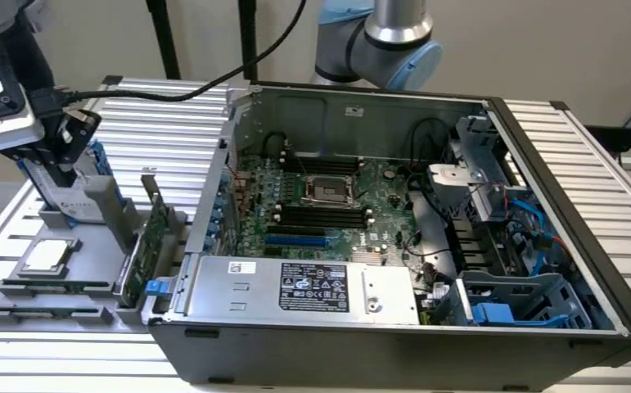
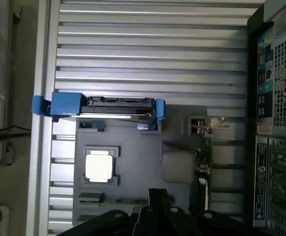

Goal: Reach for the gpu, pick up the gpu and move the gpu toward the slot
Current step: 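Reach for the gpu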

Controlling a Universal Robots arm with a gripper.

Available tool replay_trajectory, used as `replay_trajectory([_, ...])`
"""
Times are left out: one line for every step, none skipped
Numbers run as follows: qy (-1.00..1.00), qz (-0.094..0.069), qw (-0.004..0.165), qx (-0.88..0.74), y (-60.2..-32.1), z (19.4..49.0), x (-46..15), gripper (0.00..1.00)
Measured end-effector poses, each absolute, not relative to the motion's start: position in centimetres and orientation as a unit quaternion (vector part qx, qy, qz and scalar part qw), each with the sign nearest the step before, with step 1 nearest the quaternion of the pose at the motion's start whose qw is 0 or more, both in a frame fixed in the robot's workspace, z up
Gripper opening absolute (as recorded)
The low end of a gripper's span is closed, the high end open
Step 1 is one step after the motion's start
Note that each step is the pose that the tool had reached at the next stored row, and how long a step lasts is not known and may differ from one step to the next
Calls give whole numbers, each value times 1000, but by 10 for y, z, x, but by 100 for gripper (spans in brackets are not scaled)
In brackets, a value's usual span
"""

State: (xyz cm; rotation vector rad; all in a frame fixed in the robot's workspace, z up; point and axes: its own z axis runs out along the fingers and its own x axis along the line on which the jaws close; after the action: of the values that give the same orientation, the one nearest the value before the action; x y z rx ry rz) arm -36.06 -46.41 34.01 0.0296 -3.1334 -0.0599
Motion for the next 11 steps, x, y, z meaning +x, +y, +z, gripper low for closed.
replay_trajectory([-1000, -19, 4, 9, -466, 340, -356, 11])
replay_trajectory([-1000, -19, 4, 10, -467, 340, -352, 11])
replay_trajectory([-1000, -19, 4, 10, -468, 340, -347, 11])
replay_trajectory([-1000, -19, 4, 9, -470, 340, -343, 11])
replay_trajectory([-1000, -19, 4, 9, -471, 340, -338, 11])
replay_trajectory([-1000, -19, 4, 9, -472, 340, -333, 11])
replay_trajectory([-1000, -19, 4, 10, -473, 340, -329, 11])
replay_trajectory([-1000, -18, 4, 10, -474, 339, -325, 11])
replay_trajectory([-1000, -18, 4, 9, -475, 339, -322, 11])
replay_trajectory([-1000, -17, 4, 9, -476, 338, -320, 11])
replay_trajectory([-1000, -17, 4, 9, -477, 338, -318, 11])
